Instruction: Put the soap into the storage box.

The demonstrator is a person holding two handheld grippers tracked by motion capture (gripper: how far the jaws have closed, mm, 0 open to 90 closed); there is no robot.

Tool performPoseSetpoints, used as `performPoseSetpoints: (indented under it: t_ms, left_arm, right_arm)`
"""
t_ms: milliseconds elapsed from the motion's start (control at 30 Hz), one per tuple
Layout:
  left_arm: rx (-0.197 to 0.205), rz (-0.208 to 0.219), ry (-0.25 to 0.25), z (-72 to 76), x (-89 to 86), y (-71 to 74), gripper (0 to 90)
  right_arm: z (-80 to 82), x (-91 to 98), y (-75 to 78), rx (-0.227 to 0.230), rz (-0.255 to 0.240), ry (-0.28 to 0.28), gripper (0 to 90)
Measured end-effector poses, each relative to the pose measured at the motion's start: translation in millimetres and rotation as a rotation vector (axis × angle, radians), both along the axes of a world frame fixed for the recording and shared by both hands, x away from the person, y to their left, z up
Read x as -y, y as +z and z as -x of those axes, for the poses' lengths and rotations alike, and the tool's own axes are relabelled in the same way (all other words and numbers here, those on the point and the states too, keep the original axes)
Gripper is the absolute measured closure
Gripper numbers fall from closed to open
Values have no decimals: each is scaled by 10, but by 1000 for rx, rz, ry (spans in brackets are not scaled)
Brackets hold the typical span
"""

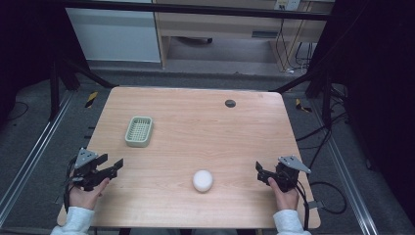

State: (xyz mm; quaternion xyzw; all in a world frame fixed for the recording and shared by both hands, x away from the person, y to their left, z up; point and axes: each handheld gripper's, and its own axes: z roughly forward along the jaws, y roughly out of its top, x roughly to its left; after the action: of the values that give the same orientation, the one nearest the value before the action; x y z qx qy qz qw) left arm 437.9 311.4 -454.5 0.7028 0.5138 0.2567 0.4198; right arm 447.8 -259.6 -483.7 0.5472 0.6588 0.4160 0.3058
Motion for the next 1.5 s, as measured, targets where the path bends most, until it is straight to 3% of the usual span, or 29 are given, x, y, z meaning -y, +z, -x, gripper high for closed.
performPoseSetpoints:
  t_ms: [133, 500, 1033, 1500]
  left_arm:
    - [-4, -3, -30, 17, 58, 48, 358]
    - [-18, -14, -107, 60, 284, 205, 307]
    - [-4, -107, -258, 90, 750, 384, 269]
    - [-14, -152, -369, 89, 1102, 494, 261]
  right_arm:
    - [-15, -33, 3, -25, 26, 5, 35]
    - [-35, -82, -4, -35, 58, 19, 36]
    - [-52, -97, -12, -43, 66, 24, 36]
    - [-61, -115, -28, -56, 67, 34, 36]
